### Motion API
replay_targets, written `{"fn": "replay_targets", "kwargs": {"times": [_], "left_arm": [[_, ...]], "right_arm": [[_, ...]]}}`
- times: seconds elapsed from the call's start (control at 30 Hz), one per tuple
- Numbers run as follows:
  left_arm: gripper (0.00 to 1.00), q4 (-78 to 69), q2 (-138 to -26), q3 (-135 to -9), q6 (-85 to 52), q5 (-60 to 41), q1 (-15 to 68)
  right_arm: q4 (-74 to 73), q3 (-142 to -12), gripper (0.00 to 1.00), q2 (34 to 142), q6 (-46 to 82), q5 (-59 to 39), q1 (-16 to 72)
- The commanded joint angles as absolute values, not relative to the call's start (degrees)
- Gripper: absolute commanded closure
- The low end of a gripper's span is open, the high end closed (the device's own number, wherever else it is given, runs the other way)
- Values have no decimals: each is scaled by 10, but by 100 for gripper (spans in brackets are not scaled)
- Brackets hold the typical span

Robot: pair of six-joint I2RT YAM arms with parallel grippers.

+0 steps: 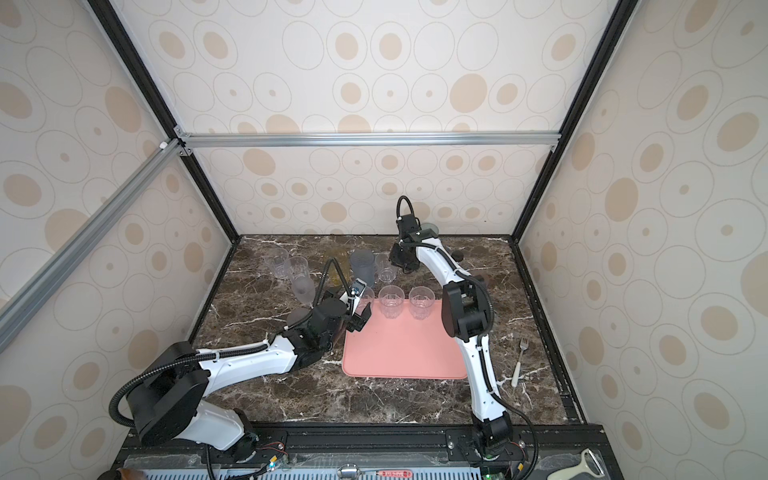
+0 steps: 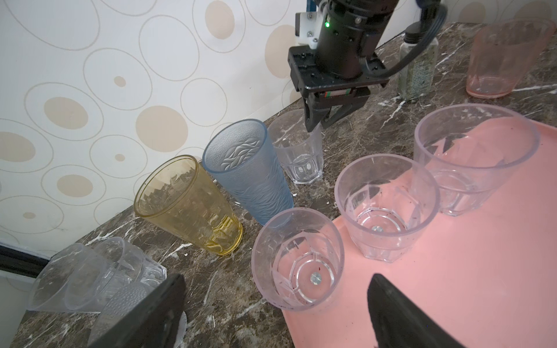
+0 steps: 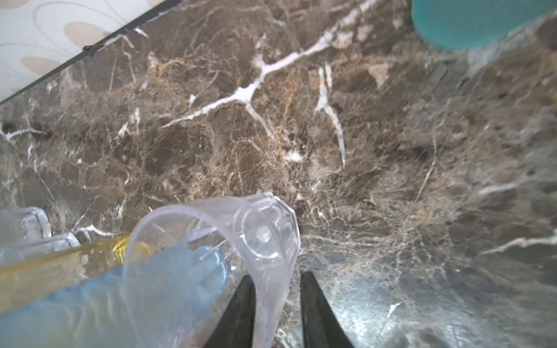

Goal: Place the glasses into the tray
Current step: 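Reach the right gripper to a clear glass near the teal cup and grasp, then carry the clear glass to the tray's far edge and set it down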

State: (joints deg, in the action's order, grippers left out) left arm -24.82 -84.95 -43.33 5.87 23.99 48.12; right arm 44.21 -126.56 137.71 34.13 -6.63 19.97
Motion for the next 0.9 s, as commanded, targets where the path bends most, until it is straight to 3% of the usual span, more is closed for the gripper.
{"fn": "replay_targets", "kwargs": {"times": [0.0, 0.17, 0.4, 0.67, 0.87], "left_arm": [[6, -252, -835, -446, 69, 248, 484], [6, -250, -827, -443, 69, 255, 483], [6, -245, -803, -446, 60, 257, 483], [6, -242, -766, -443, 20, 274, 484], [7, -235, -738, -431, 12, 284, 484]], "right_arm": [[473, -1283, 81, 1386, 322, -44, 206], [496, -1288, 90, 1368, 288, -7, 206], [524, -1272, 94, 1296, 242, 41, 206], [523, -1173, 95, 1156, 217, 82, 205], [504, -1018, 95, 1021, 219, 99, 179]]}}
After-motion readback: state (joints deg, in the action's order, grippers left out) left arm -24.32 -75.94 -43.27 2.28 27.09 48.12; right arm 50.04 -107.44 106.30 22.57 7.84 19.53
